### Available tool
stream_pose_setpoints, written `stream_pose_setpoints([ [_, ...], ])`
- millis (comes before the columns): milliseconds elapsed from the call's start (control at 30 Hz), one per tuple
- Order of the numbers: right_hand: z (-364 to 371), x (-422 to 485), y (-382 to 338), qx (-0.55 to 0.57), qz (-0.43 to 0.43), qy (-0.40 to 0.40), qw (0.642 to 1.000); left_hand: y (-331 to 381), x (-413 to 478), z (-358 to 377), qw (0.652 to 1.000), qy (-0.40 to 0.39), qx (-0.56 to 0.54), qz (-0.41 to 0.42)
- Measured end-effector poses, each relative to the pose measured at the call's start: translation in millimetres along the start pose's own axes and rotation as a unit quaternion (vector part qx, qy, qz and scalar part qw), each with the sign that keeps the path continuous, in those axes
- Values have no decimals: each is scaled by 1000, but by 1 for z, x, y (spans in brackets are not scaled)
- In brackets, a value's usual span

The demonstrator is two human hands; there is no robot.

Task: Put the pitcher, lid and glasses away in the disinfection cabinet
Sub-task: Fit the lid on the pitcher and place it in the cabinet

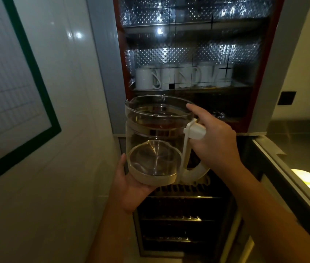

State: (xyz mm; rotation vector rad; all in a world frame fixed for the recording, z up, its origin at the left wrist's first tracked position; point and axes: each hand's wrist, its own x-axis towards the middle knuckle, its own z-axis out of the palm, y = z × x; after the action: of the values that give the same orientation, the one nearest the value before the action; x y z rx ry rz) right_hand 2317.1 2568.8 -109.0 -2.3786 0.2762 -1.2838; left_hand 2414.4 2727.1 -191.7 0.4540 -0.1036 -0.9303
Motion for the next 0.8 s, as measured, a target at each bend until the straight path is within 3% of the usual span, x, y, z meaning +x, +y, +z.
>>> stream_pose_setpoints([
  [167,-5,2,0,8,-32,-6,999,-4,14,-2,999,3,39,38],
  [300,-7,13,3,-69,-107,-2,992,-8,21,7,997,-14,23,66],
  [400,-4,17,9,-138,-142,12,980,-7,25,9,995,-8,19,94],
  [800,-17,19,33,-213,-297,69,928,-8,28,14,989,-69,54,120],
])
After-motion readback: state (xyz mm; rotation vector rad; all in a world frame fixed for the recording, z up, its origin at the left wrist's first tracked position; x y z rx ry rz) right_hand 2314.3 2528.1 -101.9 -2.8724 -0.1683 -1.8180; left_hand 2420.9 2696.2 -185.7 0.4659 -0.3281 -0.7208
